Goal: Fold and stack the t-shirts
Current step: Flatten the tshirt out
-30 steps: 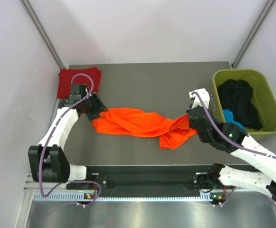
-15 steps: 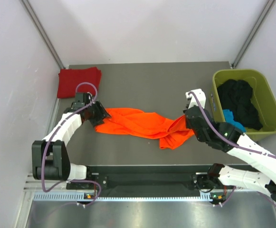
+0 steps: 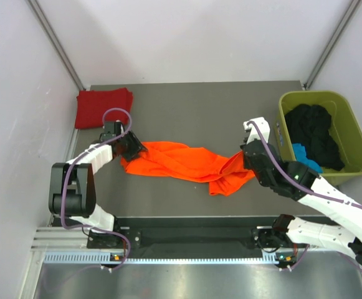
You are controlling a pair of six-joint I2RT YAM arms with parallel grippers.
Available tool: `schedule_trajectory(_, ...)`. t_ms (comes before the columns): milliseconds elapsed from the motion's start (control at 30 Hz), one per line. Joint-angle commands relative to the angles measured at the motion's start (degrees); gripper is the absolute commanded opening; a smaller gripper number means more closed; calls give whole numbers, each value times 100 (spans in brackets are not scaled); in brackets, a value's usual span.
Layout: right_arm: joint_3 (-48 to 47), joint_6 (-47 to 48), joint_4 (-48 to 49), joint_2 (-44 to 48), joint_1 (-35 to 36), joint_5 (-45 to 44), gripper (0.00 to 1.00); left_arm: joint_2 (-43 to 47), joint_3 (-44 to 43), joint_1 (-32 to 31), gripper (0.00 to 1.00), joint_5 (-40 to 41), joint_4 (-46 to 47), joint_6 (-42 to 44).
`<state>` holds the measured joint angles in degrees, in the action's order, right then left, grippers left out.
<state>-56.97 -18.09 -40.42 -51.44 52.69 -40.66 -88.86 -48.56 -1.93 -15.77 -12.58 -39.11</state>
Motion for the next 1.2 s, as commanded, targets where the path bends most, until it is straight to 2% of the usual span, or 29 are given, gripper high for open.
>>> schedule_trajectory(0,-25,33,245,64,-92,6,0,-35,101,18,52,171,440,-9)
schedule_trajectory(200,-25,51,298,11,-109,23,0,-123,144,18,47,276,554,-9)
schedule_trajectory(400,-16,60,307,-24,-127,24,0,-334,74,9,38,224,660,-61)
schedule_trajectory(433,-7,68,316,-15,-136,24,0,-377,74,9,33,180,686,-61)
schedule_trajectory(533,-7,68,307,2,-162,24,0,-413,57,9,25,144,713,-79)
schedule_trajectory(567,2,60,316,-6,-162,15,0,-404,48,9,14,153,704,-96)
schedule_trajectory(633,10,68,333,-15,-180,24,0,-378,-4,9,3,162,599,-131)
schedule_trajectory(700,-77,103,377,-59,-258,-3,0,-264,-250,9,0,127,102,-167)
schedule_trajectory(800,-671,401,500,-296,-687,119,0,219,-1039,-9,0,363,-612,-193)
schedule_trajectory(867,-1287,797,483,-698,-1083,365,0,597,-1961,-9,0,617,-1263,-202)
schedule_trajectory(933,-2368,1217,561,-1024,-1611,427,0,782,-2725,-9,0,803,-1849,-211)
schedule_trajectory(967,-2745,1359,579,-1365,-1891,445,0,791,-3565,0,0,899,-2019,-219)
schedule_trajectory(1000,-3524,1474,597,-1517,-1998,454,0,783,-4008,0,0,970,-2238,-211)
schedule_trajectory(1067,-4257,1711,545,-1885,-2157,498,0,765,-5200,0,0,1084,-2782,-184)
schedule_trajectory(1100,-4905,1755,492,-1966,-2209,559,0,800,-5512,0,0,1180,-2907,-184)
schedule_trajectory(1167,-5410,1765,204,-2054,-2201,673,0,931,-6051,0,0,1208,-3153,-211)
